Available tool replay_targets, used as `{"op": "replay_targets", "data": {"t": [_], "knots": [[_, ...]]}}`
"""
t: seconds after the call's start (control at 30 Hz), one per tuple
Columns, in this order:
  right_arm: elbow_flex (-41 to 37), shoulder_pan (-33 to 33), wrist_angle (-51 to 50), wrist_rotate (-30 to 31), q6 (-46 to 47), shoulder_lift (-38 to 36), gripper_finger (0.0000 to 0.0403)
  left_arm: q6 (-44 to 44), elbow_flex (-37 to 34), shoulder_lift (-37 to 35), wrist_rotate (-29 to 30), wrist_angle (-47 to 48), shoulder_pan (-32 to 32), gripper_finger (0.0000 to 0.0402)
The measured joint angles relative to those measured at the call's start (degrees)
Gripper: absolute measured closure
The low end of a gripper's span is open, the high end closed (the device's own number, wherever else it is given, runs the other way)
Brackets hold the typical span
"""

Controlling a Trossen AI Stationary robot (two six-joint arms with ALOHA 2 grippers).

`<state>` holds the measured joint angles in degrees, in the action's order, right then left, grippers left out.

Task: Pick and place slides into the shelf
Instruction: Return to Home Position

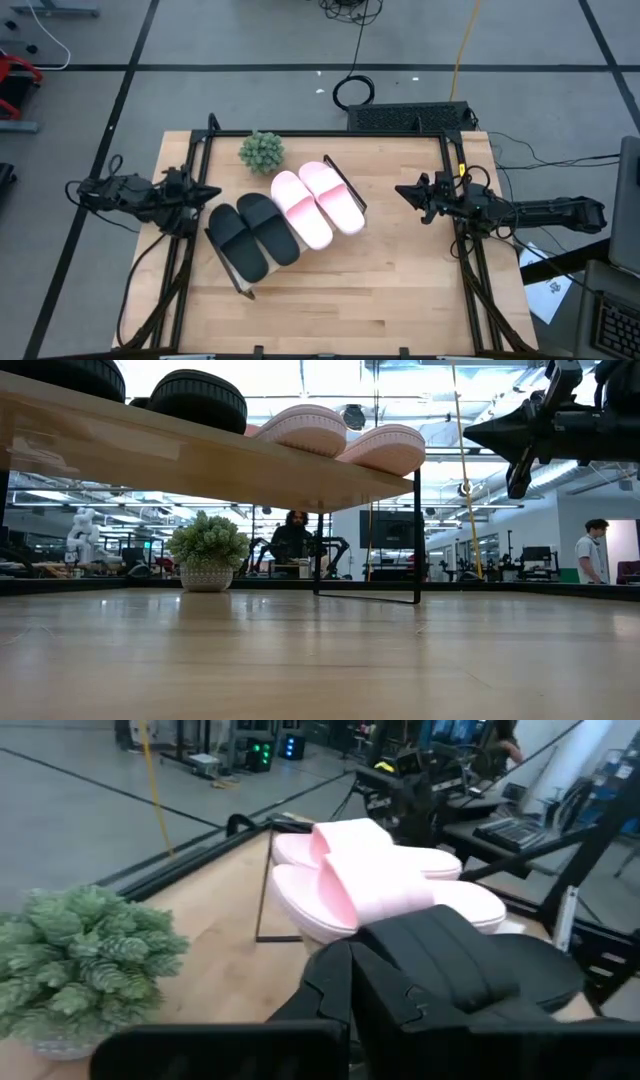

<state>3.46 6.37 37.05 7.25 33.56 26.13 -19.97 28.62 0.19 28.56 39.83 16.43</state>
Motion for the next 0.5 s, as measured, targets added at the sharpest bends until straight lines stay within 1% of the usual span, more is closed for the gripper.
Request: {"op": "replay_targets", "data": {"t": [0.17,0.27,0.33,0.4,0.47,0.5], "knots": [[0.0,0.0,0.0,0.0,0.1,0.0,0.0403,-1.5,-2.4,0.0,4.6,-0.2,0.0,0.04],[0.0,0.0,0.0,0.0,0.2,0.0,0.0403,-0.4,-3.6,0.0,8.0,-3.5,0.0,0.04],[0.0,0.0,0.0,0.0,0.2,0.0,0.0403,1.4,-4.8,0.0,9.0,-7.3,0.0,0.04],[0.0,0.0,0.0,0.0,0.6,0.0,0.0403,1.6,-6.4,0.0,8.1,-11.4,0.0,0.04],[0.0,0.0,0.0,0.0,1.4,0.0,0.0403,2.8,-7.3,0.0,4.1,-15.8,0.0,0.0401],[0.0,0.0,0.0,0.0,1.7,0.0,0.0403,3.9,-7.5,0.0,3.1,-17.5,0.1,0.0401]]}}
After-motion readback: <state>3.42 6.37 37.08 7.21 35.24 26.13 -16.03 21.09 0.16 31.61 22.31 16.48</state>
